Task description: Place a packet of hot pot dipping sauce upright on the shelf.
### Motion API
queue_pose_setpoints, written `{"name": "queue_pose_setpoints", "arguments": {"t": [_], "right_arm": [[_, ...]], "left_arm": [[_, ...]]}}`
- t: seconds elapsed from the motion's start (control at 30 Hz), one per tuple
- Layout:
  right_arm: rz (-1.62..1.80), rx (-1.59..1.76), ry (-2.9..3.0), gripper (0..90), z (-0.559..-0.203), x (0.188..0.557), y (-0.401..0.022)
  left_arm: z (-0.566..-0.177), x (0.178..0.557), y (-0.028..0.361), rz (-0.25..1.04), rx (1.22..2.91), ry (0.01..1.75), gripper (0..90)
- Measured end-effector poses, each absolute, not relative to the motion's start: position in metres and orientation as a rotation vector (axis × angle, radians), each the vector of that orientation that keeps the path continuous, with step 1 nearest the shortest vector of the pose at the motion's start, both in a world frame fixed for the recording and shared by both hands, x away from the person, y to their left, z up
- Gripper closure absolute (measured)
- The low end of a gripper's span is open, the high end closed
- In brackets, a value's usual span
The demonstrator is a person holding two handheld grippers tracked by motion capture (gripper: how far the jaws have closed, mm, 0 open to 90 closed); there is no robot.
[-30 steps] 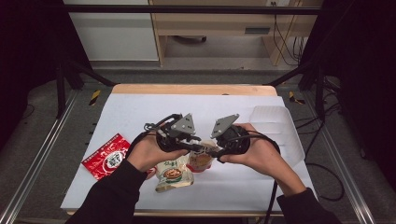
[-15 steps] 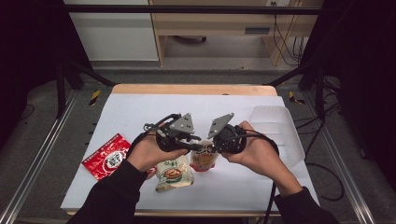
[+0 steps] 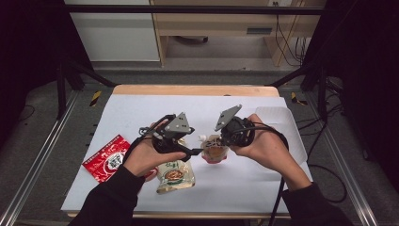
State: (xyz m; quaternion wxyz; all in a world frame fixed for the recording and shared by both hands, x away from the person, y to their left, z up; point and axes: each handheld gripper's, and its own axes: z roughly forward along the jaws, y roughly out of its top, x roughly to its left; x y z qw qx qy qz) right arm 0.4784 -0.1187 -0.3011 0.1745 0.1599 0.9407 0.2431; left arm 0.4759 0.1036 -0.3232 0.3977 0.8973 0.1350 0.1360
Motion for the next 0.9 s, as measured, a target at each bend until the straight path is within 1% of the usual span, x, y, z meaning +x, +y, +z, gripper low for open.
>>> {"name": "queue_pose_setpoints", "arguments": {"t": [0.07,0.23,0.37,0.57,0.6,0.7,0.9], "right_arm": [[0.691,0.456,2.656,87.7,-0.297,0.480,-0.122],[0.698,0.459,2.635,87.6,-0.288,0.481,-0.126],[0.691,0.450,2.623,87.6,-0.279,0.483,-0.127],[0.682,0.401,2.601,87.4,-0.264,0.486,-0.131],[0.677,0.392,2.600,87.4,-0.262,0.486,-0.131],[0.673,0.381,2.589,87.4,-0.256,0.489,-0.134],[0.681,0.386,2.567,87.5,-0.247,0.494,-0.143]], "left_arm": [[-0.325,0.474,0.105,0.356,2.271,0.362,20.3],[-0.332,0.469,0.109,0.360,2.242,0.437,14.2],[-0.339,0.465,0.114,0.366,2.225,0.456,10.1],[-0.346,0.462,0.127,0.401,2.213,0.501,9.3],[-0.349,0.461,0.133,0.422,2.209,0.521,9.3],[-0.355,0.461,0.139,0.422,2.201,0.544,9.3],[-0.373,0.462,0.160,0.465,2.212,0.607,9.3]]}}
